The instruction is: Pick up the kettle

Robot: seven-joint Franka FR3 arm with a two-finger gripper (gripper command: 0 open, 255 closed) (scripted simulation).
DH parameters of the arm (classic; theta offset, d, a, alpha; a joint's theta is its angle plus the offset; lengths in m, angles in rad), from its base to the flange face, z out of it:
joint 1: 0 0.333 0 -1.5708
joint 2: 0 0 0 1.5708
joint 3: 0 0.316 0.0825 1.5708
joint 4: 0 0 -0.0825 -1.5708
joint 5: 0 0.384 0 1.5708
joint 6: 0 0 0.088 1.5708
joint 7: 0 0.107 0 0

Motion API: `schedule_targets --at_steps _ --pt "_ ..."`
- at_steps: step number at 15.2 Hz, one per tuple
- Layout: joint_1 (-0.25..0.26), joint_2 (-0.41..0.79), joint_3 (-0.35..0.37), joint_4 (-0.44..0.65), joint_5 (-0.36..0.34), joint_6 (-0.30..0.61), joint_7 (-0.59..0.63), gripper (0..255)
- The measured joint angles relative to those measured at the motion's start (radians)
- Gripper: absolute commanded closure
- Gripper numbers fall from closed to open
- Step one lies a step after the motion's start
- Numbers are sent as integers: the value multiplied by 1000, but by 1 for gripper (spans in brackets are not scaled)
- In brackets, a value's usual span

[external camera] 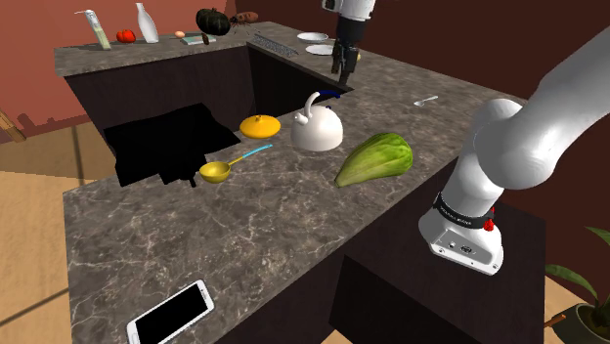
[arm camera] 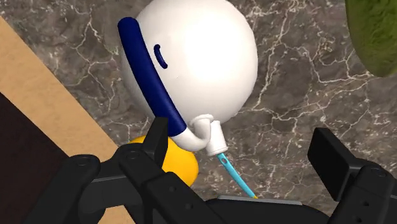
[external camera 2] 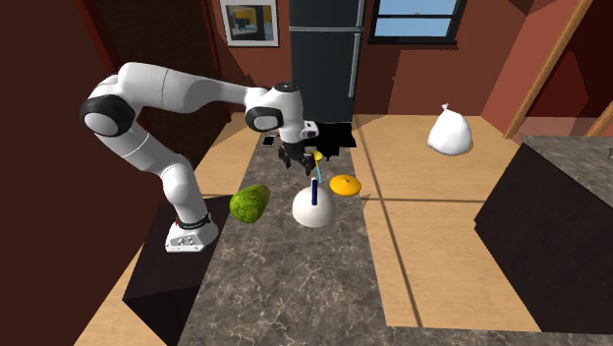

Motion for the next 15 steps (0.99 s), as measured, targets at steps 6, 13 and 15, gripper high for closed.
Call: schedule_targets --at_steps 6,13,15 --pt "140 227 -109 95 170 99 -385 0" --pt "187 365 -142 126 301 161 -614 0" --pt "188 380 -144 110 316 186 -630 0"
